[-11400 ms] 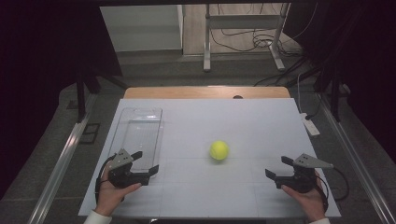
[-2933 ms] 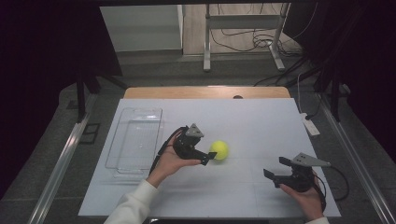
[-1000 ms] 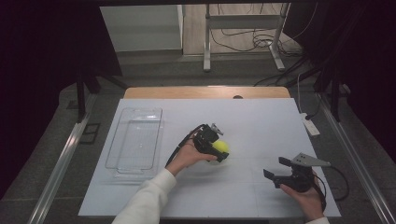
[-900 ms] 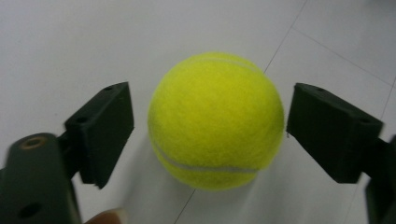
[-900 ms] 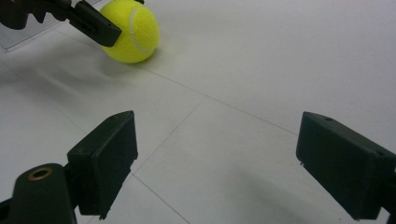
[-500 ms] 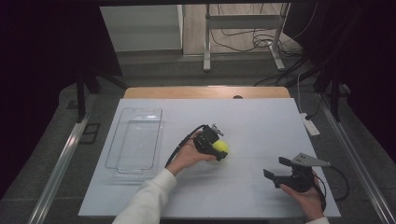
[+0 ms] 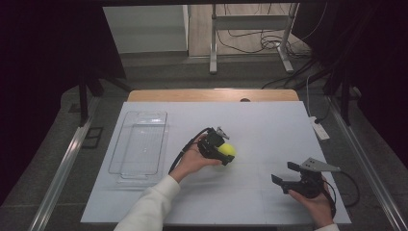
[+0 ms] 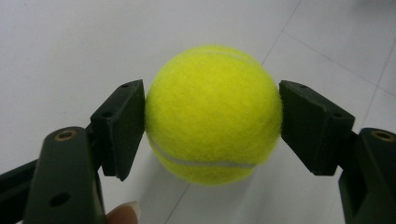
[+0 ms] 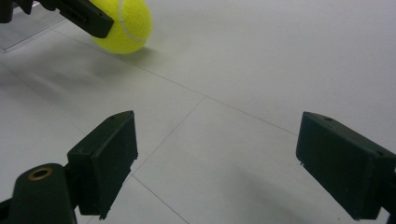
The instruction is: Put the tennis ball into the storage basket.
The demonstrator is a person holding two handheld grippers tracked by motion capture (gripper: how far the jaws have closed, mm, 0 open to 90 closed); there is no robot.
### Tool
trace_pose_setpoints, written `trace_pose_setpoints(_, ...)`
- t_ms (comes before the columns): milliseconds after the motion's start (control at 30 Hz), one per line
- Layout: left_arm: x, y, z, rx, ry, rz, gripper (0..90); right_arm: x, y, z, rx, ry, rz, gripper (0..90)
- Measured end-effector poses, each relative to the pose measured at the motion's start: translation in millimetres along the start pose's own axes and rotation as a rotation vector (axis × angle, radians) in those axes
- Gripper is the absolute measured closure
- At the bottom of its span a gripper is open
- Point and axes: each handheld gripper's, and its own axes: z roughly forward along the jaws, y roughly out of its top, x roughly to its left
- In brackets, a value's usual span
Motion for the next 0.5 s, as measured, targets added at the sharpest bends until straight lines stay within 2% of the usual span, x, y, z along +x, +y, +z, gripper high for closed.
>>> trace_pose_setpoints(500, -6.0, -3.9, -14.2, -0.034, -0.007, 0.019, 26.8, 0.1, -0.2, -0.1, 0.000, -0.003, 0.001, 13.1)
